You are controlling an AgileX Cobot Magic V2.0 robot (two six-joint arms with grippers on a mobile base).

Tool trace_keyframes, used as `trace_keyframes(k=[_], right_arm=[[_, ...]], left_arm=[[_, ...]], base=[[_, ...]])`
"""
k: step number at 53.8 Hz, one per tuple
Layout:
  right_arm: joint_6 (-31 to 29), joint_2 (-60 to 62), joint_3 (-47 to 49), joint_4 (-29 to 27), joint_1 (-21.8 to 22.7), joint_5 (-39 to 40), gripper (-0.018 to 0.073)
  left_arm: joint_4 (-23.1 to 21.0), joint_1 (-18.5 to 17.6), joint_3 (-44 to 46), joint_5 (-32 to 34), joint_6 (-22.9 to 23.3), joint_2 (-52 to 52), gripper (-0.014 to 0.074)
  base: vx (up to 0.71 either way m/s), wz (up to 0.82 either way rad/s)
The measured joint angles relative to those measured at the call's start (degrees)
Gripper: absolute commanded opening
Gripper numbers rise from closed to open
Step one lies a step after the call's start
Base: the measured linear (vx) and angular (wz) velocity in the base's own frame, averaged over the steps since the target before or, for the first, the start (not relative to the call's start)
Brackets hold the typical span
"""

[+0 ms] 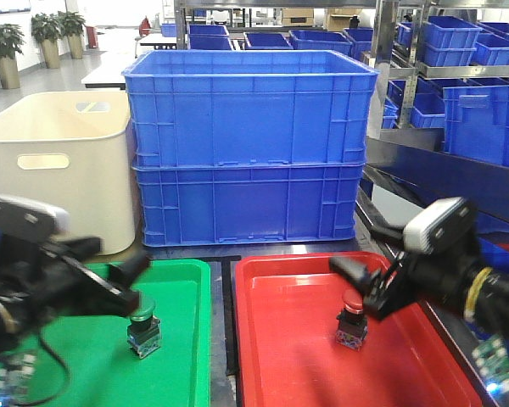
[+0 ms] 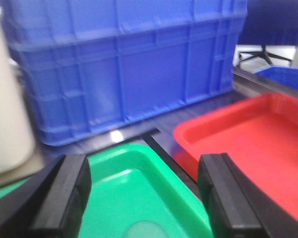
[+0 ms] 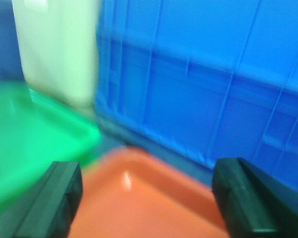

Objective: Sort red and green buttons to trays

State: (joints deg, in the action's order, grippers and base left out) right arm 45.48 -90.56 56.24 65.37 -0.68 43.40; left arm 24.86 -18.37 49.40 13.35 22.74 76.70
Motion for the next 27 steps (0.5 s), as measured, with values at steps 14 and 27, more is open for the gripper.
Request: trace_keyframes(k=[14,27], right_arm=[[35.1,14.7,0.0,29.6,0.0,-2.0,0.0050],[47.9,26.0,-6.4,37.1,0.0,1.8,-0.0010]], left_arm=[[-3.2,-0.7,0.0,-34.7,-0.5,-16.7,-0.0001],[-18.8,-2.3,-4.0,-49.1,-12.7,-26.0,-0.0006]], base=[[0.00,0.00],[0.00,0.00]])
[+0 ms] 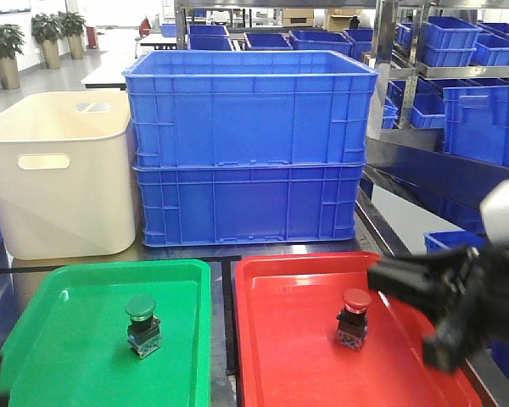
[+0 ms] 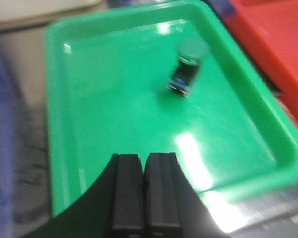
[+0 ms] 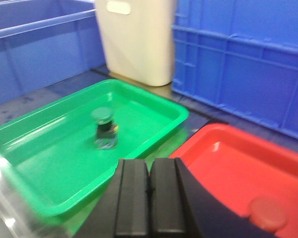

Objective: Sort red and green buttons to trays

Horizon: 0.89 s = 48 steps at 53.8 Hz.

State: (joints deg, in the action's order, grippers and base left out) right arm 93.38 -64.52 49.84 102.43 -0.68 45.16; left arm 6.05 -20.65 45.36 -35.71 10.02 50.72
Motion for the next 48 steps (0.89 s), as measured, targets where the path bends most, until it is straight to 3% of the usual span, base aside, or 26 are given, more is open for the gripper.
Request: trace_keyframes(k=[9,18,48], right_arm=[[0.3,8.1,-8.7,0.3,0.0,-2.0,-0.0009],[0.3,15.3,-14.4,0.4,0.0,-3.7,-0.0009],[0.3,20.7,-17.0,0.4,0.0,-1.6,-0.0009]], left_arm=[[-14.8,-0.7,-6.7,0.6,-12.9,-8.9,-0.0006],[-23.1,-0.7,-10.8,0.6,-20.8,-16.8,-0.0005],[-24.3,-0.7,-11.3,-0.9,-22.1,-21.4,-0.0004]], base=[[0.00,0.00],[0.00,0.00],[0.00,0.00]])
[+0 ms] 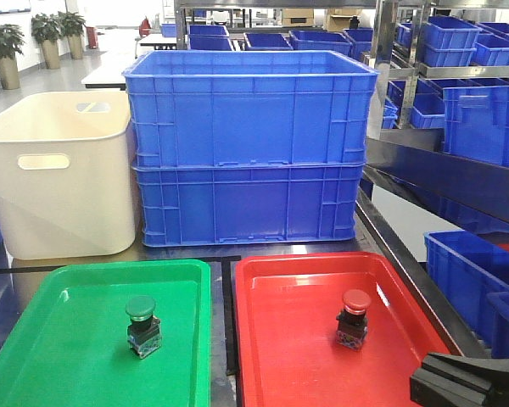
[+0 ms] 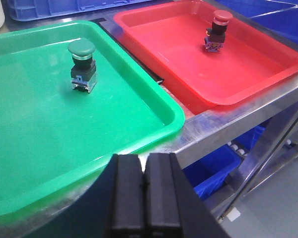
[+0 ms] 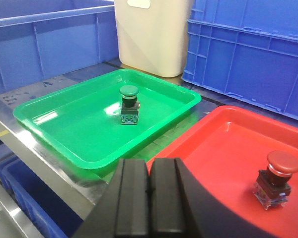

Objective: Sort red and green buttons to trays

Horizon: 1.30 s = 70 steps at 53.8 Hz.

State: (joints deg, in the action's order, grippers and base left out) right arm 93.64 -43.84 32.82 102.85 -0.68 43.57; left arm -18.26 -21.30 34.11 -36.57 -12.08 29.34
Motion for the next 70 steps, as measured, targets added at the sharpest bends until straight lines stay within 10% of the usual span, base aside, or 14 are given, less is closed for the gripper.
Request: trace_keyframes(k=[14,24,70], right_arm=[[0.0,0.0,0.0,0.0,0.0,0.4,-0.0009],[0.0,0.0,0.0,0.0,0.0,0.4,-0.0009],[0.0,0.0,0.0,0.0,0.0,0.6,-0.0009]], left_arm=[[12.7,5.3,-15.6,17.5,-2.6,-13.3,-0.0004],[13.7,9.8,-33.1,29.0,-2.6,-28.0,-0.0004],[13.8,10.2,-35.5,26.0,-2.6,-30.1,-0.0004]], base=[[0.00,0.00],[0.00,0.00],[0.00,0.00]])
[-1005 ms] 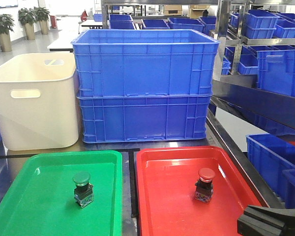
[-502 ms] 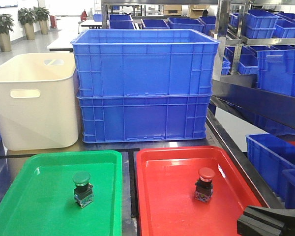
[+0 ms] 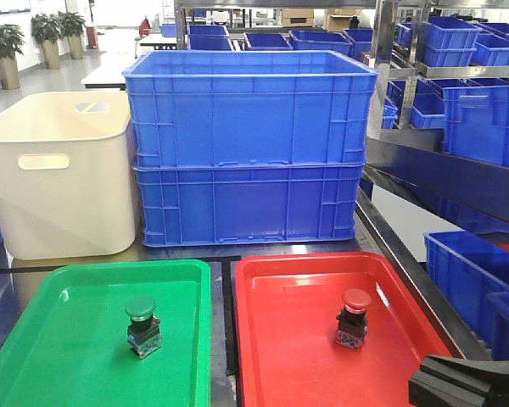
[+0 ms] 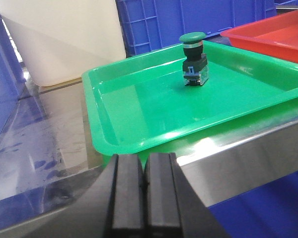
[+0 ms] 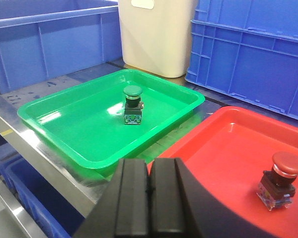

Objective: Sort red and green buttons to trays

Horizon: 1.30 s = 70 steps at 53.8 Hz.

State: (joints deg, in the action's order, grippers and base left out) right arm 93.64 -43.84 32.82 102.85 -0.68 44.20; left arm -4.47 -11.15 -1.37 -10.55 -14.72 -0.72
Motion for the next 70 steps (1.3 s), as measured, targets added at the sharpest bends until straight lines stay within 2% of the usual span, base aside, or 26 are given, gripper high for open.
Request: trace_keyframes(k=[5,13,21,26,29,34,38,39,42,45,47,51,55,58,63,70], right_arm=[[-0.4,0.0,0.0,0.0,0.0,-2.4,-0.0009],[-0.4,-0.4,0.0,-2.7,0.0,-12.4,-0.0009],[-0.6,-2.0,0.0,-11.5,0.0,-23.2,-0.0009],[-4.3,-2.4,-0.1,-19.1,0.0,-27.3,-0.0009],[-9.9,-2.6,-0.1,-25.3,0.0,-28.9,-0.0009],[-26.0,-3.0,-0.2,-38.5,0.0,-31.0,-0.0009],[-42.1,-3.2,-0.3,-53.7,-0.1,-32.5,-0.0009],[-45.1,-3.2,-0.3,-56.4,-0.2,-32.9,-0.0009],[-59.2,-2.6,-0.3,-67.1,-1.0,-35.3,-0.0009],[-69.8,-1.4,-0.3,-76.1,-2.1,-37.9,-0.0009],[-79.6,-0.3,-0.3,-84.3,-3.0,-40.4,-0.0009],[-91.5,2.2,-0.4,-94.7,-4.1,-45.3,-0.0009],[-99.8,5.6,-1.5,-100.4,-4.3,-48.6,-0.0009],[-102.6,8.3,-3.6,-102.5,-4.5,-49.3,-0.0009],[-103.6,15.0,-9.7,-103.3,-4.5,-48.6,-0.0009],[-102.1,24.8,-20.1,-103.3,-4.5,-46.1,-0.0009]], left_arm=[[0.0,0.0,0.0,0.0,0.0,0.0,-0.0004],[0.0,0.0,0.0,-0.1,0.0,0.0,-0.0004],[0.0,0.0,0.0,-0.1,0.0,0.0,-0.0004],[0.0,0.0,0.0,-0.1,0.0,0.0,-0.0004],[0.0,0.0,0.0,-0.1,0.0,0.0,-0.0004],[0.0,0.0,0.0,-0.1,0.0,0.0,-0.0004],[0.0,0.0,0.0,-0.1,0.0,0.0,-0.0004],[0.0,0.0,0.0,-0.1,0.0,0.0,-0.0004],[0.0,0.0,0.0,-0.1,0.0,0.0,-0.0004],[0.0,0.0,0.0,-0.1,0.0,0.0,-0.0004],[0.0,0.0,0.0,-0.1,0.0,0.0,-0.0004],[0.0,0.0,0.0,-0.1,0.0,0.0,-0.0004],[0.0,0.0,0.0,-0.1,0.0,0.0,-0.0004],[0.0,0.0,0.0,-0.1,0.0,0.0,-0.0004],[0.0,0.0,0.0,-0.1,0.0,0.0,-0.0004],[0.0,0.0,0.0,-0.1,0.0,0.0,-0.0004]], base=[[0.00,0.00],[0.00,0.00],[0.00,0.00],[0.00,0.00],[0.00,0.00],[0.00,0.00],[0.00,0.00],[0.00,0.00],[0.00,0.00],[0.00,0.00],[0.00,0.00],[0.00,0.00],[0.00,0.00],[0.00,0.00],[0.00,0.00],[0.00,0.00]])
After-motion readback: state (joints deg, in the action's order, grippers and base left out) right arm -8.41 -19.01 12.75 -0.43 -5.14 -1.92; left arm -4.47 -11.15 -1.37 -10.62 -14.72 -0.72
